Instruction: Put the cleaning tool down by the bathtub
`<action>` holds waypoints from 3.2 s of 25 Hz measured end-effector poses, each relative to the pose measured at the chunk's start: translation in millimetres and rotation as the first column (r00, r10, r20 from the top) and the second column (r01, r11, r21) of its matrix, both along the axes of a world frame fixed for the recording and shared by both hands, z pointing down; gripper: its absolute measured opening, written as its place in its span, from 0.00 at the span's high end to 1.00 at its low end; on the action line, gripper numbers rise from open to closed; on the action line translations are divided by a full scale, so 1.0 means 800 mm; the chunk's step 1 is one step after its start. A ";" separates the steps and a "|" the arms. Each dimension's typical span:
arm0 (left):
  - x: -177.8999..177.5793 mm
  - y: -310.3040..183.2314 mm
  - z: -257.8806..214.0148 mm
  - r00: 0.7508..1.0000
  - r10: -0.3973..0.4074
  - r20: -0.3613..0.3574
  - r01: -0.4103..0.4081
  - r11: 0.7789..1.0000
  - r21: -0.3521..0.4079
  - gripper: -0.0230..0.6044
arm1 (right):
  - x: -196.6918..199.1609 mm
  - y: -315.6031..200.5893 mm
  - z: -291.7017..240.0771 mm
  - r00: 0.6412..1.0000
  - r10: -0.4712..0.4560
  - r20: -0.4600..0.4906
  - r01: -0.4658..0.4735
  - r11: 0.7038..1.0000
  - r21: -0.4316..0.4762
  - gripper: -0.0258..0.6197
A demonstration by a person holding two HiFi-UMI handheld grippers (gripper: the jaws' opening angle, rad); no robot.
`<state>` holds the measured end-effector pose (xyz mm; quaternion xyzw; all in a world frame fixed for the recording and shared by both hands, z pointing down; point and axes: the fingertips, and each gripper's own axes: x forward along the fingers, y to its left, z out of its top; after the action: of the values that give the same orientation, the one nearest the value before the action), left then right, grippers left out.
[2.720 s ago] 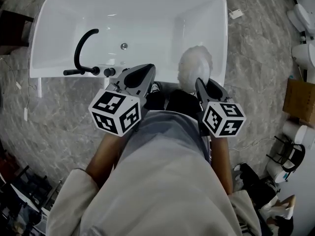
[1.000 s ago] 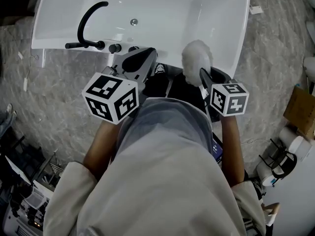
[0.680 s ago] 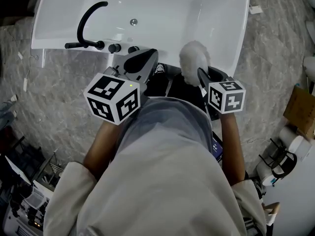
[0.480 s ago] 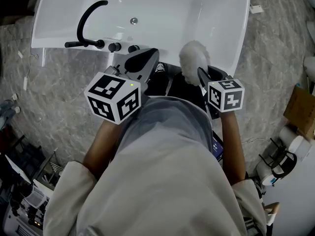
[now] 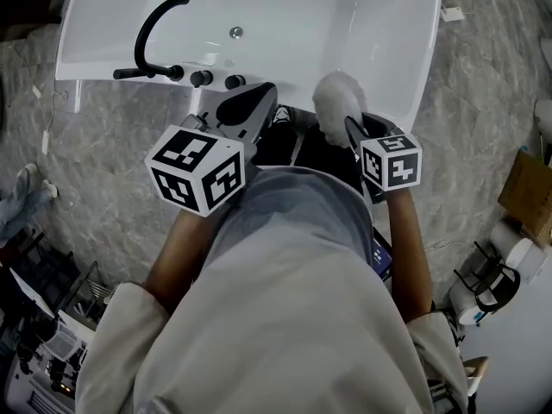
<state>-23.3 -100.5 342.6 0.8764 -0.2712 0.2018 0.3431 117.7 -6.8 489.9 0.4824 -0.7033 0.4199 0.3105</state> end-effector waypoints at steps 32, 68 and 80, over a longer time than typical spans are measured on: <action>-0.026 -0.001 0.021 0.996 -0.072 0.051 0.074 0.996 -0.054 0.95 | -0.005 -0.002 0.085 0.975 -0.207 -0.085 0.195 0.972 -0.128 0.84; -0.049 -0.019 0.045 0.982 -0.161 0.100 0.171 0.979 -0.108 0.95 | -0.021 -0.017 0.163 0.886 -0.446 -0.126 0.408 0.880 -0.245 0.84; -0.058 -0.024 0.054 0.976 -0.178 0.128 0.193 0.974 -0.115 0.95 | -0.029 -0.015 0.185 0.847 -0.516 -0.131 0.463 0.835 -0.297 0.84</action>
<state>-69.3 -119.4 386.0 0.8103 -0.3580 0.2367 0.3991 94.7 -18.7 637.6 0.2823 -0.7077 0.3602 0.5383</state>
